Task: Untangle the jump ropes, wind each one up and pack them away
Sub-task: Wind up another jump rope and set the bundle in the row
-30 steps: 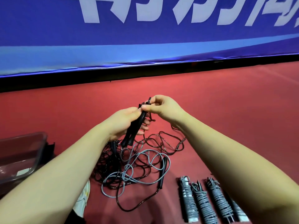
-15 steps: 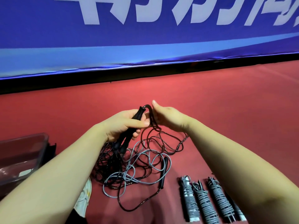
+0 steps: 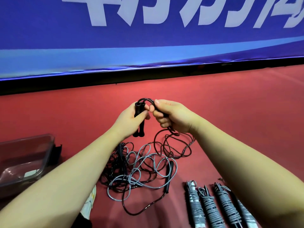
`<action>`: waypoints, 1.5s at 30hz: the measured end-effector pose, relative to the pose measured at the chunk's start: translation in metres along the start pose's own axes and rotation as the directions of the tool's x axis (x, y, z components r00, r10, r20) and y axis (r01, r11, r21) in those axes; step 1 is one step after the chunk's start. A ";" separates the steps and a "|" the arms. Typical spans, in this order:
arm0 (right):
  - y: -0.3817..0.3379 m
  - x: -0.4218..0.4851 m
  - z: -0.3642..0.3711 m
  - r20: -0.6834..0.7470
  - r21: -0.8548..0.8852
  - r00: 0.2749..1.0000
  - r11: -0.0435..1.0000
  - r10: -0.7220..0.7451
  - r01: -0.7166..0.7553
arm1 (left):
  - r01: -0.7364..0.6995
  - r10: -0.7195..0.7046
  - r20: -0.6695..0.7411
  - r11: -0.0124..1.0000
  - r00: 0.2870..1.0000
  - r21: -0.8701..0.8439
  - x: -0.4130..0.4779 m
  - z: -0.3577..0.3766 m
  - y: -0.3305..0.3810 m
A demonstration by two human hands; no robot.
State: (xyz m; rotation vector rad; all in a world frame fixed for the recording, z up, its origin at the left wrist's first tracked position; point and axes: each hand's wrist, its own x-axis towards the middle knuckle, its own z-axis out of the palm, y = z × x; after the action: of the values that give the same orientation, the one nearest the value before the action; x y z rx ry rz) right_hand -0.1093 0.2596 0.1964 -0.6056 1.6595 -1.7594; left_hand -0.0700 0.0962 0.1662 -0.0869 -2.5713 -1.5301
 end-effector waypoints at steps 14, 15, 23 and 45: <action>0.034 0.013 0.029 -0.319 -0.375 0.948 0.919 -0.006 -0.120 | 0.075 -0.460 -0.268 0.602 0.846 -0.795 0.015 0.004 0.005; 0.034 0.014 0.030 -0.349 -0.421 0.937 0.896 -0.012 -0.145 | 0.064 -0.475 -0.268 0.573 0.838 -0.817 0.014 0.004 0.005; 0.024 0.017 0.028 -0.364 -0.737 0.923 0.645 -0.127 -0.202 | -0.023 -0.524 -0.184 0.298 0.832 -0.954 0.024 -0.010 0.000; 0.046 0.040 0.052 -0.546 -0.662 0.764 0.735 -0.344 -0.143 | 0.020 -0.545 0.020 -0.006 0.838 -1.000 0.025 -0.020 0.010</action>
State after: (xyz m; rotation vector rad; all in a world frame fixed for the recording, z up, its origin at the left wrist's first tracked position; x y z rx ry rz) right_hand -0.0941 0.1942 0.1524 -0.4052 2.8803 -1.4702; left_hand -0.0917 0.0827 0.1879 0.6160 -0.6739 -2.8164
